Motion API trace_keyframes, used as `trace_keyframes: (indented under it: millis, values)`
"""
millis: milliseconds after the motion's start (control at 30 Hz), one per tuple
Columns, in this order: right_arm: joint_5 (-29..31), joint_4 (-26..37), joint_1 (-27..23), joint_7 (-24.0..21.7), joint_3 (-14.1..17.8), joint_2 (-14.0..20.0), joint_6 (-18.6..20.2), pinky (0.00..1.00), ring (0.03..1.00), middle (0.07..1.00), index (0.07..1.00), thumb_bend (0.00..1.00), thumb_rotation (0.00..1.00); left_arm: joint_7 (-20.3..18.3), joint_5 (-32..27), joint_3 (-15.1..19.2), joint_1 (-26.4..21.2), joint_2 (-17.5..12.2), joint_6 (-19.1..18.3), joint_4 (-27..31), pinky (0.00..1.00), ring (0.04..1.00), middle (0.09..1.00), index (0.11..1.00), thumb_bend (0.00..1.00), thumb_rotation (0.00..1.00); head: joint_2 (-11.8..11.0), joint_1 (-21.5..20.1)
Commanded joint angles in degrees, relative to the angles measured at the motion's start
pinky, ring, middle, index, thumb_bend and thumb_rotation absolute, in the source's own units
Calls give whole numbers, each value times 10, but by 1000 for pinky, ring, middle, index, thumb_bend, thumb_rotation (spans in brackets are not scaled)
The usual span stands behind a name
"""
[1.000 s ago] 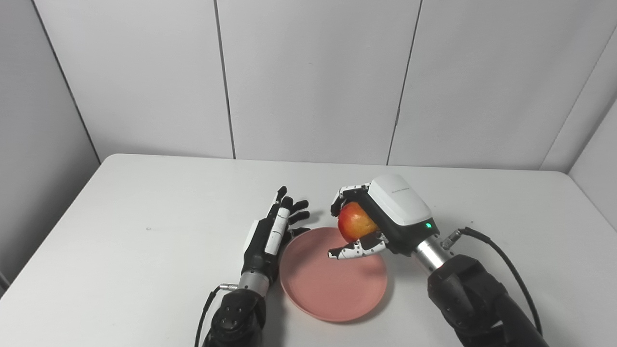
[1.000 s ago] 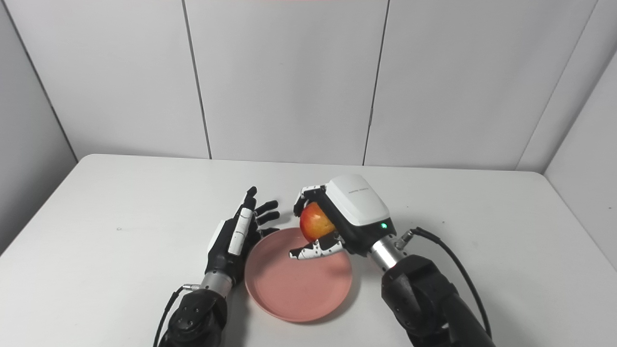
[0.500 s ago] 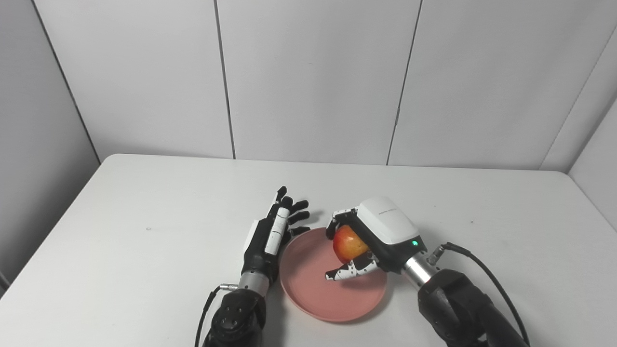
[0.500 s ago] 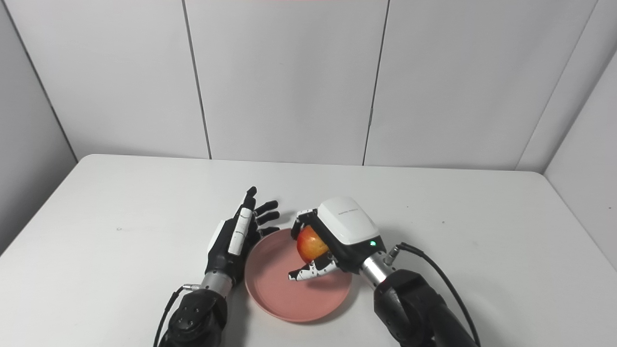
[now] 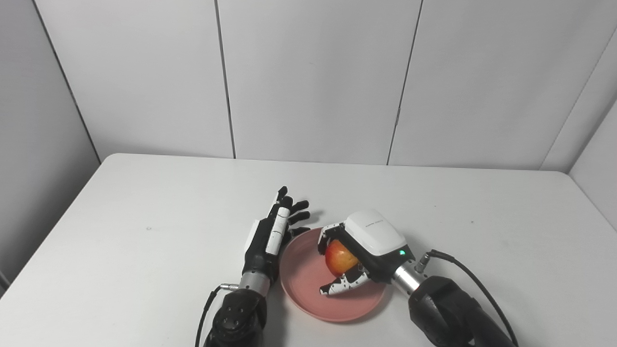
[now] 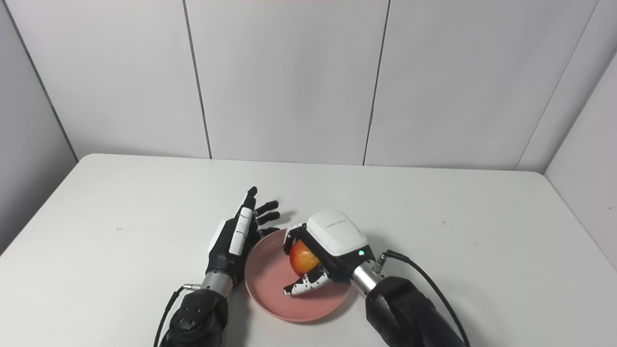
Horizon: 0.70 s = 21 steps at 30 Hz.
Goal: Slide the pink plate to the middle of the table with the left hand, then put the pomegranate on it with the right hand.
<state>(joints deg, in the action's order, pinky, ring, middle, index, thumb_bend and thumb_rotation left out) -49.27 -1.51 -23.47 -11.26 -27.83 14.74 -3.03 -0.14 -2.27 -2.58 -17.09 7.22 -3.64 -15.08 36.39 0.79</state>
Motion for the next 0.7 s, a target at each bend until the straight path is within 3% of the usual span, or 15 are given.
trace_keyframes:
  millis: [0, 500, 667]
  values:
    - [3, 14, -28, -1, 3, -2, -15, 258, 318, 410, 479, 513, 153, 2, 3, -3, -8, 5, -8, -2, 663, 788, 806, 1000, 731, 938, 0, 0]
    - [0, 15, -25, -7, -5, -5, -20, 245, 301, 397, 477, 512, 154, 4, 6, -5, -8, 7, -5, -1, 600, 774, 796, 1000, 706, 945, 1, 2]
    - [-5, 17, -26, -15, -6, -4, -15, 274, 346, 451, 486, 510, 160, 5, 8, -5, -8, 5, -5, -2, 596, 773, 799, 1000, 706, 941, 1, 2]
